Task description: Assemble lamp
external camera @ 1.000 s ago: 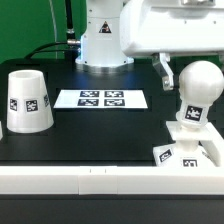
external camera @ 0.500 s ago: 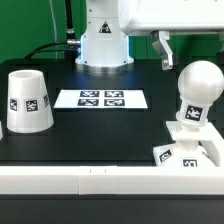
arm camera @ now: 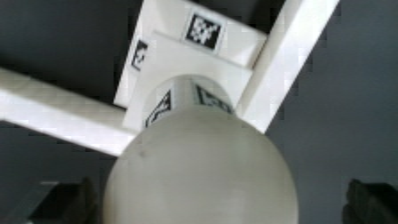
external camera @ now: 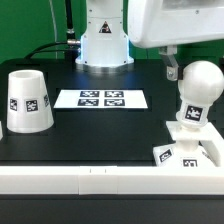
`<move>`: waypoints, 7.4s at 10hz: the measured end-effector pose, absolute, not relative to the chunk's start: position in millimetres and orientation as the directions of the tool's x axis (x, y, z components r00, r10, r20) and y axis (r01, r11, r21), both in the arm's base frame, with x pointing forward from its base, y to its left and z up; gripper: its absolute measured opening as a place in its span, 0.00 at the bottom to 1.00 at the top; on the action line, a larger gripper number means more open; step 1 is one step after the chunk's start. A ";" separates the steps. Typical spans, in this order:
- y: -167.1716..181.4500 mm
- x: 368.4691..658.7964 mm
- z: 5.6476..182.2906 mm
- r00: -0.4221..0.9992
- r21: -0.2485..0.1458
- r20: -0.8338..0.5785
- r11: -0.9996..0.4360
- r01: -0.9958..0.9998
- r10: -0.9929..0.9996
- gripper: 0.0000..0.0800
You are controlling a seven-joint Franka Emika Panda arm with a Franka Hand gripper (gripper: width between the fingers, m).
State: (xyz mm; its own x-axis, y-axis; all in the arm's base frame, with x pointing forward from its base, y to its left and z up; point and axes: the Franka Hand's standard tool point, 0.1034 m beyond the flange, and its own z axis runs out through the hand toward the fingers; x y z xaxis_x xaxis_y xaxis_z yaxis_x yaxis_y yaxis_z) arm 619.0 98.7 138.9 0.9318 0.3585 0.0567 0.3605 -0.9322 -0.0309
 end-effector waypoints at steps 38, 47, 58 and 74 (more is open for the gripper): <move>97.9 623.6 123.9 0.818 -0.101 -0.022 -0.813 -0.574 -0.575 0.87; 98.8 625.9 126.6 0.967 0.010 0.062 -0.969 0.246 0.246 0.87; 94.7 630.3 124.6 0.395 0.117 -0.016 -0.391 0.913 0.918 0.87; 84.0 629.9 122.1 0.090 0.105 -0.082 -0.082 0.991 0.993 0.72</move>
Offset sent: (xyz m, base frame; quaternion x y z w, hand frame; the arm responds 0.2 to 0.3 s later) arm 0.0127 -0.0139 -0.0094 -0.0773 -0.0028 -0.1396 0.9872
